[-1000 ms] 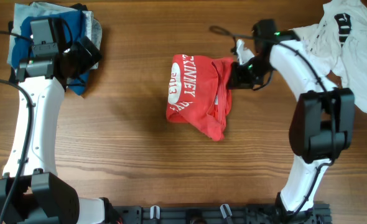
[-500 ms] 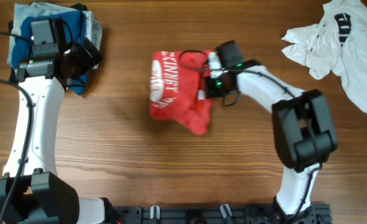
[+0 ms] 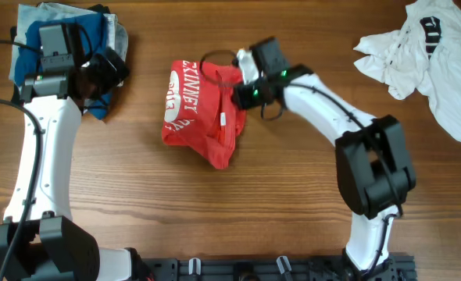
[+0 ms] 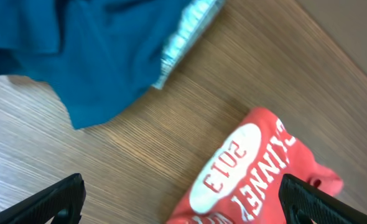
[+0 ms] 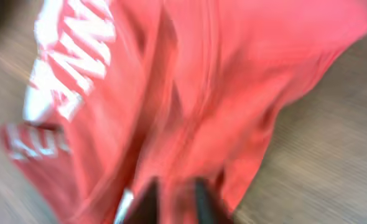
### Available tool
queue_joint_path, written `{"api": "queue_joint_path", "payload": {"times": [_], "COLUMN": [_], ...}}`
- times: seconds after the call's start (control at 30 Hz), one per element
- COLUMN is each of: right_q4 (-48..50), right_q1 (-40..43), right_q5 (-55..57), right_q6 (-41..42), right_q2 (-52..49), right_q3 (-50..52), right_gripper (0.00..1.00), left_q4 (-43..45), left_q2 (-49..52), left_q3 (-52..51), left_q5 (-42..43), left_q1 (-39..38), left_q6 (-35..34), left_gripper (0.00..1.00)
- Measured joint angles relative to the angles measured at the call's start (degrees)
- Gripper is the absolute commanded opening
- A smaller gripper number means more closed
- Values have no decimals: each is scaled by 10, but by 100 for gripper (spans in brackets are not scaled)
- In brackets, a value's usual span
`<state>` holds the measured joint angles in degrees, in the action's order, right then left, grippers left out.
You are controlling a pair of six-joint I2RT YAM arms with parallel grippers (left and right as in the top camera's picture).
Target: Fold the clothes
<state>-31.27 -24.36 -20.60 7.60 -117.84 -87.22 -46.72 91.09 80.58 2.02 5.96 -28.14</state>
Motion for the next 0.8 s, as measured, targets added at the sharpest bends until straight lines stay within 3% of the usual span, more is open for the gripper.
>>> {"api": "queue_joint_path", "payload": {"times": [0.1,0.3,0.5,0.8], "right_q4": [-49,-89,-146,-148], "right_q1": [38,162,262,269], "right_q5": [-4,3,15,16], "right_q6": [3,10,12,12], "right_q2": [21,95,108,108], "right_q3": [-52,-94,-97,-97], "right_gripper": [85,86,86,86], "left_q4": [2,76,110,110], "left_q2": [0,23,130,223], "left_q3": [0,0,1,0], "left_q5": [9,11,-29,-60], "left_q1": [-35,-184,-339,-384], "left_q6": [0,2,20,99], "left_gripper": [99,99,100,99]}}
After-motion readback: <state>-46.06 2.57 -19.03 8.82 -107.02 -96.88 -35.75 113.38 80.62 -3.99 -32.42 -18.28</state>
